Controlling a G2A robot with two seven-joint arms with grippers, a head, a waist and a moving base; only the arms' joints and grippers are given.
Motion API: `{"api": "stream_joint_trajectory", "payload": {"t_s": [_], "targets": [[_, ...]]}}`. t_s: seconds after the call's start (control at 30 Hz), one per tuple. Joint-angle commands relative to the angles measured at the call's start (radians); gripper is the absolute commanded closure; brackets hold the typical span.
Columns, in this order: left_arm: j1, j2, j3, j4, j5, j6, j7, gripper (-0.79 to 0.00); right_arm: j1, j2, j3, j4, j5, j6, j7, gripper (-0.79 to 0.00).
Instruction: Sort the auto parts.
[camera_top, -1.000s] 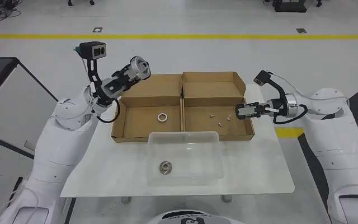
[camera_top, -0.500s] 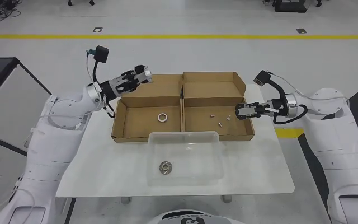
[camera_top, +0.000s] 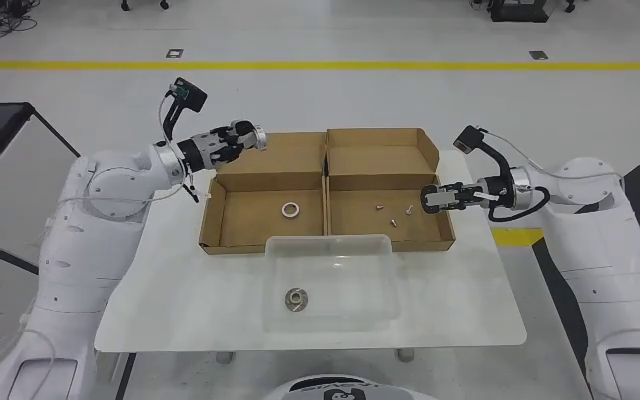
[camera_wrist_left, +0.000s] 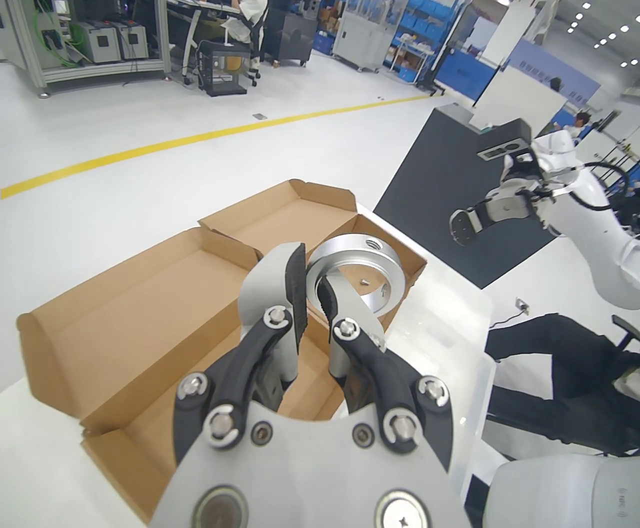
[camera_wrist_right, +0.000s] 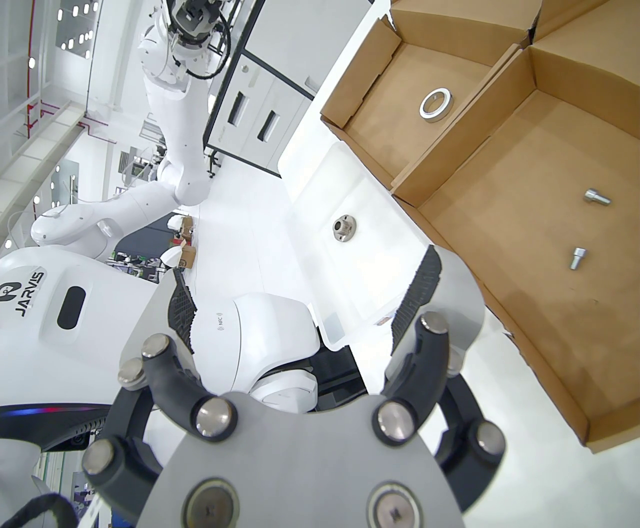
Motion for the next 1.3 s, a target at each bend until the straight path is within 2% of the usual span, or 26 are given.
{"api": "stream_joint_trajectory", "payload": {"t_s": [0.0, 0.13, 0.47, 0.57, 0.73, 1.03, 1.27], "targets": [[-0.041, -0.003, 0.023, 0.031, 0.048, 0.003, -0.009, 0.0, 0.0, 0.0, 0.0, 0.0, 0.0, 0.0, 0.0, -0.785], [-0.099, -0.013, 0.071, 0.091, 0.099, 0.017, -0.004, 0.0, 0.0, 0.0, 0.0, 0.0, 0.0, 0.0, 0.0, -0.785], [-0.093, -0.013, 0.073, 0.088, 0.097, 0.02, 0.001, 0.0, 0.0, 0.0, 0.0, 0.0, 0.0, 0.0, 0.0, -0.785], [-0.098, -0.014, 0.088, 0.086, 0.171, 0.088, -0.014, 0.0, 0.0, 0.0, 0.0, 0.0, 0.0, 0.0, 0.0, -0.785], [-0.147, -0.028, 0.176, 0.146, 0.311, 0.213, -0.085, 0.0, 0.0, 0.0, 0.0, 0.0, 0.0, 0.0, 0.0, -0.785], [-0.278, -0.086, 0.375, 0.323, 0.448, 0.326, -0.179, 0.0, 0.0, 0.0, 0.0, 0.0, 0.0, 0.0, 0.0, -0.785], [-0.344, -0.139, 0.497, 0.432, 0.466, 0.329, -0.218, 0.0, 0.0, 0.0, 0.0, 0.0, 0.0, 0.0, 0.0, -0.785]]}}
